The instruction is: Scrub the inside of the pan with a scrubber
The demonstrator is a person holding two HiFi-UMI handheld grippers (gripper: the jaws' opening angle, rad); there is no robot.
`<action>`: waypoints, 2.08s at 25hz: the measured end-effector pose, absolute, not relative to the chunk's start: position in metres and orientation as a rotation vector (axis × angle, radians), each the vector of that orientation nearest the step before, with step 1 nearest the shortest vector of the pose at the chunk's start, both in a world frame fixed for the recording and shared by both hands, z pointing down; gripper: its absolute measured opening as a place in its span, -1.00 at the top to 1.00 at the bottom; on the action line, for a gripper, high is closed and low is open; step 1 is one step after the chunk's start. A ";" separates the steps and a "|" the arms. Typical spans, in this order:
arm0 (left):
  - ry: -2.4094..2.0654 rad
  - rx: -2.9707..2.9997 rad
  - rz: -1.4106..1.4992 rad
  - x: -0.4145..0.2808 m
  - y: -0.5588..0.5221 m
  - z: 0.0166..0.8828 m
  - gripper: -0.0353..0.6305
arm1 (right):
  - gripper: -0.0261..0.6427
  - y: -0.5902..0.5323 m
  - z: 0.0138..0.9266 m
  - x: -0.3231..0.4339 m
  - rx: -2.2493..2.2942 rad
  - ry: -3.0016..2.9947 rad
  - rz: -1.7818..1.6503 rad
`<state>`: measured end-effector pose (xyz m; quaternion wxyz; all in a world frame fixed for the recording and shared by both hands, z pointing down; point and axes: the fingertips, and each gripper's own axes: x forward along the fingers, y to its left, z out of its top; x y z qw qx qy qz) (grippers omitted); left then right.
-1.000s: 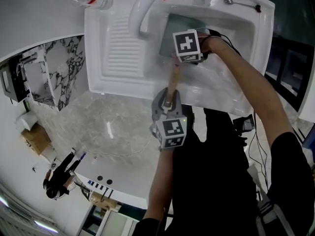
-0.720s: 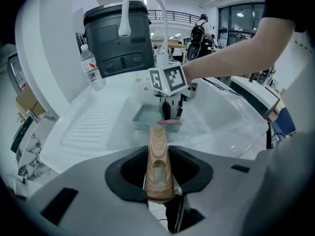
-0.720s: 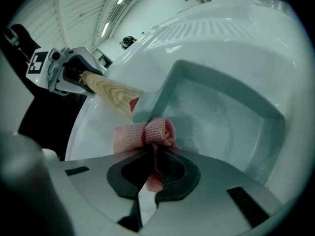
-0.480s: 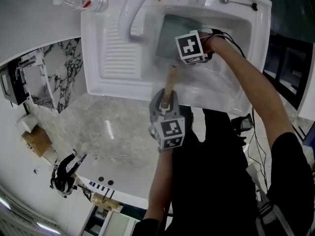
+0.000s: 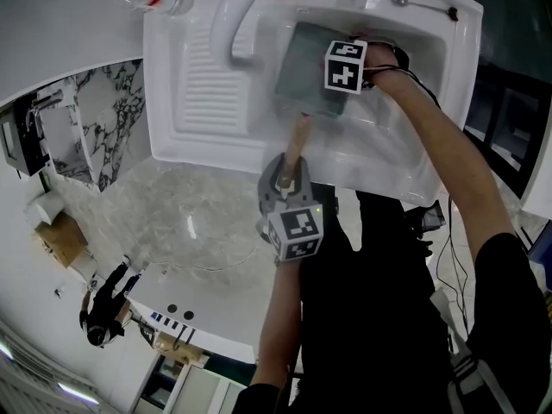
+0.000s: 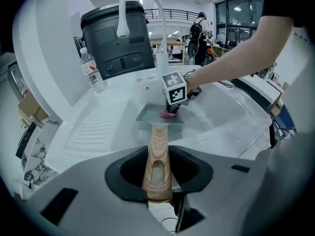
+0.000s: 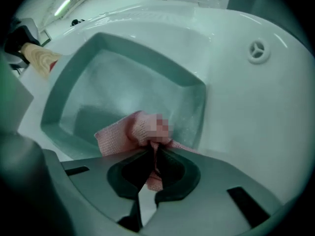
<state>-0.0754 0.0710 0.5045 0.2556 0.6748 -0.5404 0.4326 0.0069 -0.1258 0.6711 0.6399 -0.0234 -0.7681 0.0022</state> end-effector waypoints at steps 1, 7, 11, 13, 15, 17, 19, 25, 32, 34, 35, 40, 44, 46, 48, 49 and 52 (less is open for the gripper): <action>-1.468 1.835 1.176 -0.076 0.071 0.505 0.45 | 0.81 -0.130 0.673 0.007 -0.027 -1.758 -0.006; -1.483 1.869 1.161 -0.075 0.069 0.505 0.45 | 0.81 -0.142 0.673 -0.003 0.044 -1.798 -0.127; -1.485 1.890 1.148 -0.073 0.070 0.506 0.45 | 0.81 -0.159 0.658 -0.013 0.230 -1.851 -0.302; -1.490 1.893 1.158 -0.074 0.071 0.508 0.45 | 0.81 -0.164 0.646 -0.017 0.306 -1.874 -0.358; -1.495 1.900 1.147 -0.076 0.070 0.509 0.43 | 0.81 -0.164 0.631 -0.021 0.357 -1.916 -0.359; -1.492 1.915 1.126 -0.076 0.069 0.507 0.36 | 0.81 -0.164 0.615 -0.021 0.389 -1.950 -0.363; -1.493 1.938 1.102 -0.076 0.068 0.502 0.33 | 0.81 -0.162 0.598 -0.019 0.419 -1.973 -0.367; -1.465 2.034 1.060 -0.077 0.072 0.481 0.26 | 0.81 -0.151 0.543 -0.001 0.547 -1.995 -0.378; -1.484 2.171 0.945 -0.083 0.092 0.435 0.27 | 0.81 -0.117 0.462 0.028 0.707 -2.012 -0.378; -1.499 2.207 0.915 -0.087 0.100 0.421 0.40 | 0.81 -0.101 0.442 0.037 0.738 -2.012 -0.391; -1.508 2.230 0.898 -0.089 0.103 0.413 0.45 | 0.81 -0.093 0.433 0.041 0.749 -2.011 -0.402; -1.520 2.313 0.820 -0.097 0.126 0.382 0.60 | 0.81 -0.048 0.393 0.060 0.778 -1.988 -0.478; -1.504 2.376 0.728 -0.101 0.138 0.361 0.74 | 0.81 -0.010 0.360 0.068 0.815 -2.009 -0.510; -1.499 2.414 0.691 -0.101 0.141 0.348 0.76 | 0.81 0.008 0.345 0.070 0.833 -2.039 -0.508; -1.494 2.453 0.651 -0.097 0.145 0.333 0.78 | 0.81 0.028 0.330 0.075 0.853 -2.082 -0.491; -1.489 2.474 0.631 -0.096 0.148 0.324 0.78 | 0.81 0.038 0.322 0.078 0.868 -2.105 -0.478; -1.476 2.532 0.576 -0.094 0.156 0.300 0.79 | 0.82 0.065 0.300 0.085 0.931 -2.186 -0.401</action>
